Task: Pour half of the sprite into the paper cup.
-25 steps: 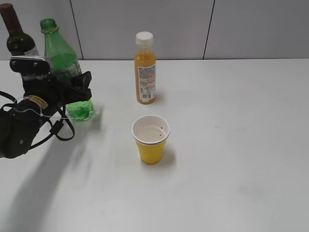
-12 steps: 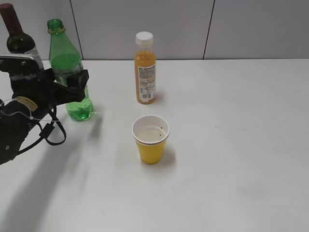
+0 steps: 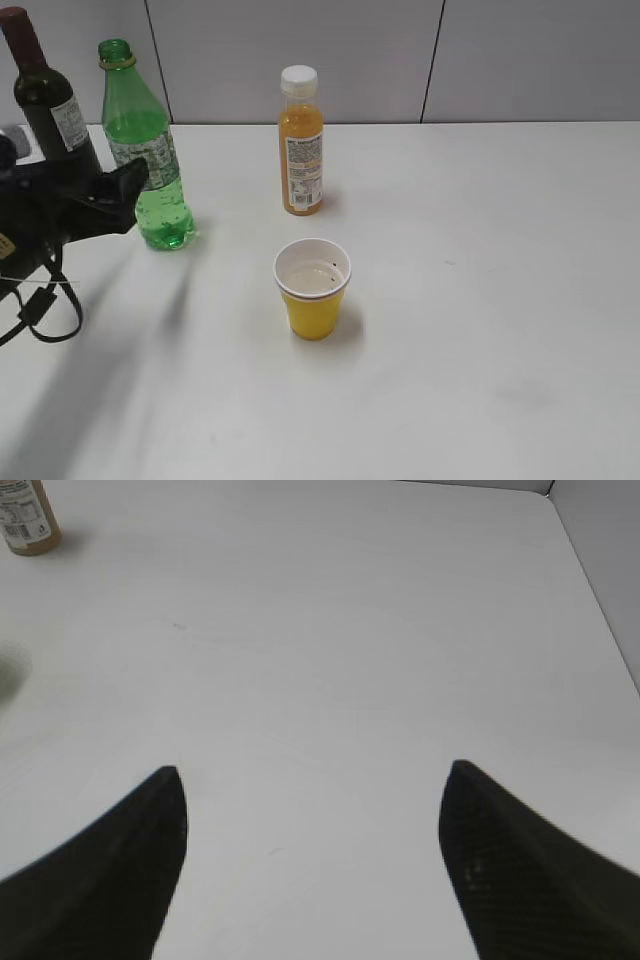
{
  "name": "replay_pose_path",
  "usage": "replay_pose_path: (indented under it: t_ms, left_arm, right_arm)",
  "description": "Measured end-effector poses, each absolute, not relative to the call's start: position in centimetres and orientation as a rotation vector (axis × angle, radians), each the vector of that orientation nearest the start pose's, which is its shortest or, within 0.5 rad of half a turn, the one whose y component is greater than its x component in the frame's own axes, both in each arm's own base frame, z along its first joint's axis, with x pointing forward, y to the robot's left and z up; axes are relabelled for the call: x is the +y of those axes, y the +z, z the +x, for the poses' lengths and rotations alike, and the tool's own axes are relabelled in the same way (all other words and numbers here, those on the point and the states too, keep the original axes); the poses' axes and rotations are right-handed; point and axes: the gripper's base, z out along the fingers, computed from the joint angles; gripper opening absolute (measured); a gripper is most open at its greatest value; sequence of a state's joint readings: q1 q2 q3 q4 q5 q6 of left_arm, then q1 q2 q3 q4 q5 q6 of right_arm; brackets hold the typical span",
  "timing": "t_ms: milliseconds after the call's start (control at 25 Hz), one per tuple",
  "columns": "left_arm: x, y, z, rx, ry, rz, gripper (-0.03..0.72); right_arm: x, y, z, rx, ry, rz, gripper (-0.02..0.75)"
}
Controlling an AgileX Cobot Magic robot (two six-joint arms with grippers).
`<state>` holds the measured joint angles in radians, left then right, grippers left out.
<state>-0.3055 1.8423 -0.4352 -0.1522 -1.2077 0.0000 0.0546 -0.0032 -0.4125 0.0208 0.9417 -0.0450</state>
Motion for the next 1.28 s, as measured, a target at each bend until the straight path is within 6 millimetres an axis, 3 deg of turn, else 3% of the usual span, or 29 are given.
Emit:
replay_pose_path:
  t_ms: [280,640,920,1280]
  left_arm:
    - [-6.2,16.7,26.1,1.698,-0.071,0.07,0.625]
    - [-5.8,17.4,25.1,1.877,-0.004,0.144,0.608]
    - [-4.9,18.0,27.3,2.153,-0.043,0.145,0.591]
    - [-3.9,22.9,30.7,2.398,-0.047,0.311,0.591]
  right_arm:
    - [0.2,26.2,0.9,2.007,0.031,-0.098,0.592]
    - [0.2,26.2,0.9,2.007,0.031,-0.098,0.592]
    - [0.2,26.2,0.9,2.007,0.031,-0.098,0.592]
    - [0.2,26.2,0.9,2.007,0.031,-0.098,0.592]
